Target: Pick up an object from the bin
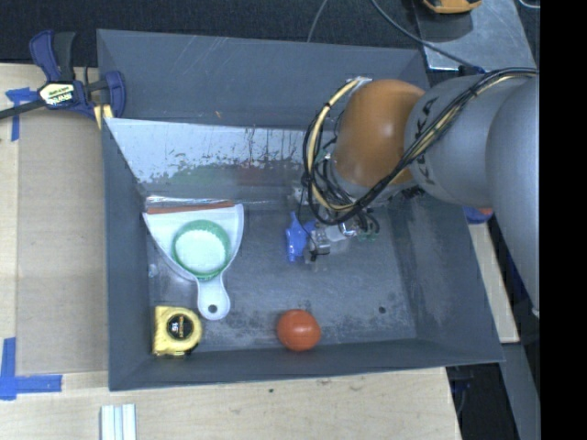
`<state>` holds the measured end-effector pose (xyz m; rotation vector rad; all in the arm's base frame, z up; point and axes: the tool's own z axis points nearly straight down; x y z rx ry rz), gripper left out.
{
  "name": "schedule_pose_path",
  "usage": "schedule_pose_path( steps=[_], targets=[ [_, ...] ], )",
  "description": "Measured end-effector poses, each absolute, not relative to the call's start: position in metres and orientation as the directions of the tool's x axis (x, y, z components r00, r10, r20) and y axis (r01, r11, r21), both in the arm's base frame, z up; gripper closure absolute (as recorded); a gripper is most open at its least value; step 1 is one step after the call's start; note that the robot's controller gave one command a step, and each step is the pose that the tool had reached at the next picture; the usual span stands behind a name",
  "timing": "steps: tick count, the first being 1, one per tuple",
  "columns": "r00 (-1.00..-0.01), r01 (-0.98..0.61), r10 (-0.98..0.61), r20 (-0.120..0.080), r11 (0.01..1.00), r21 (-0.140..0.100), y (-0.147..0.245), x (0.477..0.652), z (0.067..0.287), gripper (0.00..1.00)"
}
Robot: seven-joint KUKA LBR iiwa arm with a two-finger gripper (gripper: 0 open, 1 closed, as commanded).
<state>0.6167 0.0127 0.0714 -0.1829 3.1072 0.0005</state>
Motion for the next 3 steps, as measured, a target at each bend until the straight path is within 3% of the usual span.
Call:
schedule_pose_path(
  steps=[1,2,3],
  targets=[
    [-0.992,-0.118,-0.118,-0.036,0.993,-0.003,0.012,0.619,0.077,1.0],
    [-0.987,-0.151,-0.151,-0.049,0.989,-0.006,0.02,0.602,0.3,1.0],
    [-0.91,-0.411,-0.412,-0.046,0.911,-0.018,0.052,0.625,0.251,1.0]
  ],
)
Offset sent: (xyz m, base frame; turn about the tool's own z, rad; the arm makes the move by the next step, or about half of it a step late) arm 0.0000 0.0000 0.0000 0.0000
